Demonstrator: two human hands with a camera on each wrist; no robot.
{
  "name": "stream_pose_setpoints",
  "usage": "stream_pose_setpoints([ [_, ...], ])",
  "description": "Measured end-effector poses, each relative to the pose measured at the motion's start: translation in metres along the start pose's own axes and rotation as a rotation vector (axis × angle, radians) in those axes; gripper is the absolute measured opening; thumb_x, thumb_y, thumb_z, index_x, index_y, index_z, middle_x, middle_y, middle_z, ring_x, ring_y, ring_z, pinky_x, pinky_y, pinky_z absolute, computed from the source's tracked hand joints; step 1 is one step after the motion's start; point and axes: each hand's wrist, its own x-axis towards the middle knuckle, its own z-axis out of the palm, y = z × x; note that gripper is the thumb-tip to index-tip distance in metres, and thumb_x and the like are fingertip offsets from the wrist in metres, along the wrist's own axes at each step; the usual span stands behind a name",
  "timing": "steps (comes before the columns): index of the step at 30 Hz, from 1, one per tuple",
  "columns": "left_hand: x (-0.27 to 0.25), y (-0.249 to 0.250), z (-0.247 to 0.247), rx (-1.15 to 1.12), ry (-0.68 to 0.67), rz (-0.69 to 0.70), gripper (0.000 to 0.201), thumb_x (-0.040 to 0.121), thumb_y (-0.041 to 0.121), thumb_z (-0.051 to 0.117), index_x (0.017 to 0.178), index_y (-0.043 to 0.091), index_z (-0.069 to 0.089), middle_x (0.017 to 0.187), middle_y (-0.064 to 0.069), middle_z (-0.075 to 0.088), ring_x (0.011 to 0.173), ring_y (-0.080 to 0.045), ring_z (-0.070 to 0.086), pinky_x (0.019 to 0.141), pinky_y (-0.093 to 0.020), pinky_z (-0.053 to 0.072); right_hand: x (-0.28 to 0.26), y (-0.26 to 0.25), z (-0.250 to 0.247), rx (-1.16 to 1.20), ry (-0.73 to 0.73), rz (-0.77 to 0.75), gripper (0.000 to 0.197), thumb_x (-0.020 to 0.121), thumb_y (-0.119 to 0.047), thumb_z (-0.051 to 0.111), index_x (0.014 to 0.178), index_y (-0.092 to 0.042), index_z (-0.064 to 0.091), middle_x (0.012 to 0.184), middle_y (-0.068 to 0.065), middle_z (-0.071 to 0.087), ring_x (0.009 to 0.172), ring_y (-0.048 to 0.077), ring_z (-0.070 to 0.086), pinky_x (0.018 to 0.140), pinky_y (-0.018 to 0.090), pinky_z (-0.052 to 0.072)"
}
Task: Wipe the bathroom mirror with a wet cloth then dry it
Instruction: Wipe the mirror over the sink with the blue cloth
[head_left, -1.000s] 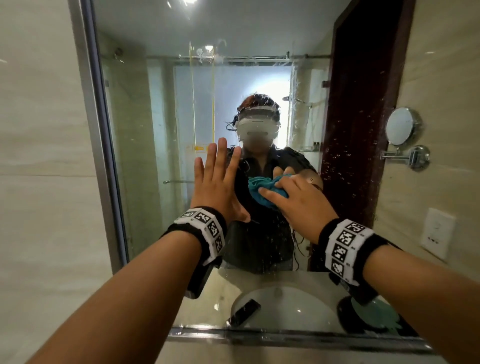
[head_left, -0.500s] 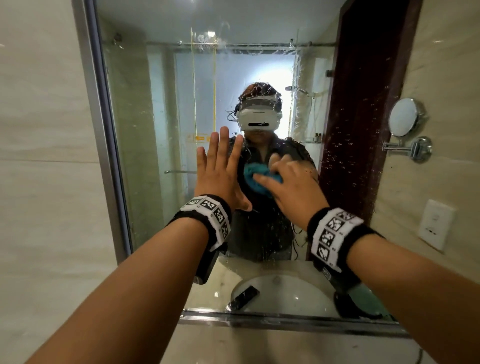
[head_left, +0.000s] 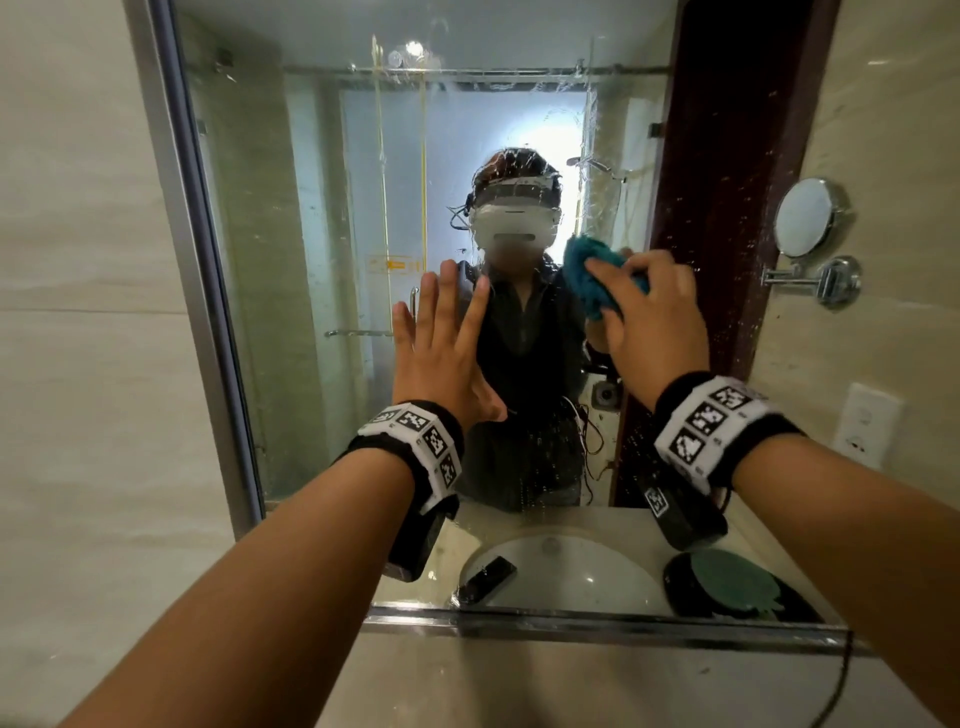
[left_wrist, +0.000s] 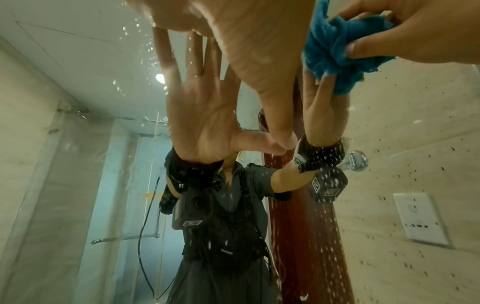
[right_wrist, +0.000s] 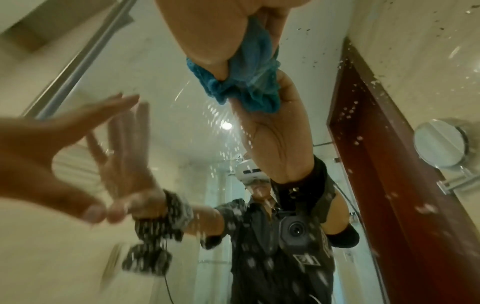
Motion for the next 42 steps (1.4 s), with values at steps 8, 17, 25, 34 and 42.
stream_pose_setpoints([
  [8, -0.016, 0.004, 0.022, 0.104, -0.037, 0.042, 0.142, 0.061, 0.066, 0.072, 0.137, 0.021, -0.039, 0.147, -0.012, -0.039, 0.137, -0.031, -0.033, 0.112, -0.056, -0.014, -0.077, 0.007, 0.039, -0.14, -0.144, -0.385, 0.058, 0.057, -0.008, 0.086, 0.111, -0.022, 0.069, 0.101, 0.011, 0.062, 0.087, 0.029, 0.06, 0.073, 0.034, 0.052],
  [17, -0.018, 0.007, 0.022, 0.092, -0.063, 0.024, 0.145, 0.06, 0.065, 0.075, 0.136, 0.021, -0.04, 0.145, -0.011, -0.042, 0.134, -0.03, -0.037, 0.11, -0.054, -0.017, -0.042, 0.004, 0.016, -0.083, -0.067, -0.118, 0.054, 0.073, -0.008, 0.072, 0.124, -0.021, 0.056, 0.106, 0.012, 0.053, 0.091, 0.031, 0.049, 0.066, 0.037, 0.05],
  [25, -0.021, 0.009, 0.025, 0.067, -0.064, 0.017, 0.145, 0.06, 0.062, 0.076, 0.136, 0.02, -0.04, 0.146, -0.012, -0.041, 0.132, -0.029, -0.04, 0.112, -0.055, -0.014, -0.07, 0.009, 0.039, -0.172, -0.087, -0.284, 0.057, 0.063, -0.006, 0.081, 0.116, -0.018, 0.064, 0.103, 0.016, 0.057, 0.086, 0.034, 0.054, 0.065, 0.038, 0.052],
  [34, -0.026, 0.009, 0.027, 0.085, -0.086, 0.012, 0.142, 0.066, 0.059, 0.074, 0.13, 0.019, -0.047, 0.144, -0.013, -0.043, 0.134, -0.032, -0.036, 0.114, -0.055, -0.009, -0.113, 0.012, 0.048, -0.226, -0.299, -0.417, 0.073, 0.044, -0.007, 0.09, 0.112, -0.021, 0.065, 0.103, 0.012, 0.057, 0.085, 0.031, 0.058, 0.065, 0.037, 0.054],
  [42, -0.04, 0.009, 0.042, 0.07, -0.094, 0.008, 0.136, 0.072, 0.058, 0.069, 0.13, 0.019, -0.048, 0.148, -0.015, -0.038, 0.137, -0.033, -0.032, 0.115, -0.054, -0.008, -0.041, -0.012, 0.019, -0.089, -0.067, -0.032, 0.049, 0.076, -0.01, 0.071, 0.123, -0.02, 0.057, 0.114, 0.013, 0.052, 0.098, 0.033, 0.049, 0.074, 0.041, 0.052],
])
